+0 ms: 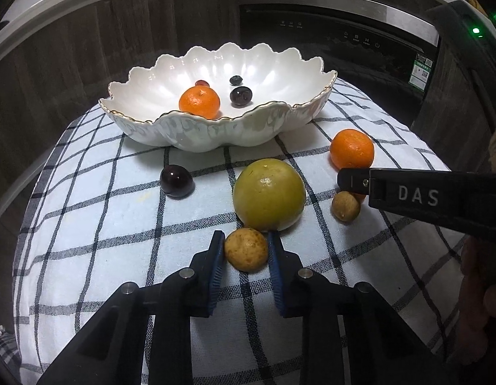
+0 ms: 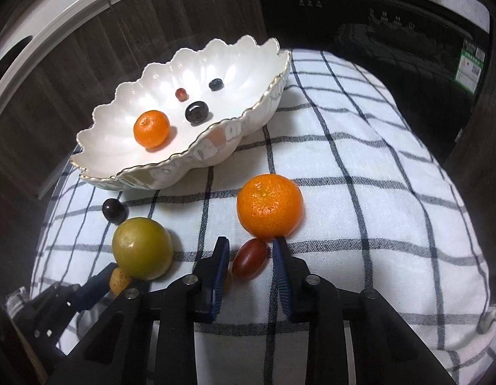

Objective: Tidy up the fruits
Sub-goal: 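Grasp the small brown fruit with the left gripper while the right grasps the red grape, then lift and carry the brown fruit in the left gripper over the bowl while the right carries the grape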

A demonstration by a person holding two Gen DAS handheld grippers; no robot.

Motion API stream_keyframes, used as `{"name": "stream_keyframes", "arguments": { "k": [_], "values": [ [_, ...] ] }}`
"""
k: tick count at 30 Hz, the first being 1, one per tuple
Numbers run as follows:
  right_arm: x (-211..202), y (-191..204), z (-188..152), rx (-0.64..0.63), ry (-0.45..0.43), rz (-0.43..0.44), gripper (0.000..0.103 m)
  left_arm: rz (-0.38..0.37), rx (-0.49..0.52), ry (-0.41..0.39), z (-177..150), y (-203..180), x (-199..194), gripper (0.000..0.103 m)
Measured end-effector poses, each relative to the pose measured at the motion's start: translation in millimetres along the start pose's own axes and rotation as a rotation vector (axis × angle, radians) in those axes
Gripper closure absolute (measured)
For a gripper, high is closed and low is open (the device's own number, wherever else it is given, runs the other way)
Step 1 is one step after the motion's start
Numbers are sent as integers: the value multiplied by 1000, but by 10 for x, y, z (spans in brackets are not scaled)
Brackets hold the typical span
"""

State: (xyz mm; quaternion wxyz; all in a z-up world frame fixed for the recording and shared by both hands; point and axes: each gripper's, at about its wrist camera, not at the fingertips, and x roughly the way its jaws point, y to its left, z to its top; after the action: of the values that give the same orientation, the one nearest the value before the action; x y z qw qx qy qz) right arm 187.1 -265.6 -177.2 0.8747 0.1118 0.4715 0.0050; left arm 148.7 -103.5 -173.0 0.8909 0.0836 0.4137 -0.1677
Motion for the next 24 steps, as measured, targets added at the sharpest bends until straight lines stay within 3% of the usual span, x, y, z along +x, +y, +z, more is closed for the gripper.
{"name": "stream_keyframes", "arguments": {
  "k": [2,11,24],
  "values": [
    [34,-9,2,11,19,1,80,-3,-8,2,2,16,-4,76],
    [3,-3,-12,4,29,14,81,1,-14,0,14,38,-30,76],
    [-269,56,-10,-33,-30,20,81,13,-4,-41,64,16,-261,76]
  ]
}}
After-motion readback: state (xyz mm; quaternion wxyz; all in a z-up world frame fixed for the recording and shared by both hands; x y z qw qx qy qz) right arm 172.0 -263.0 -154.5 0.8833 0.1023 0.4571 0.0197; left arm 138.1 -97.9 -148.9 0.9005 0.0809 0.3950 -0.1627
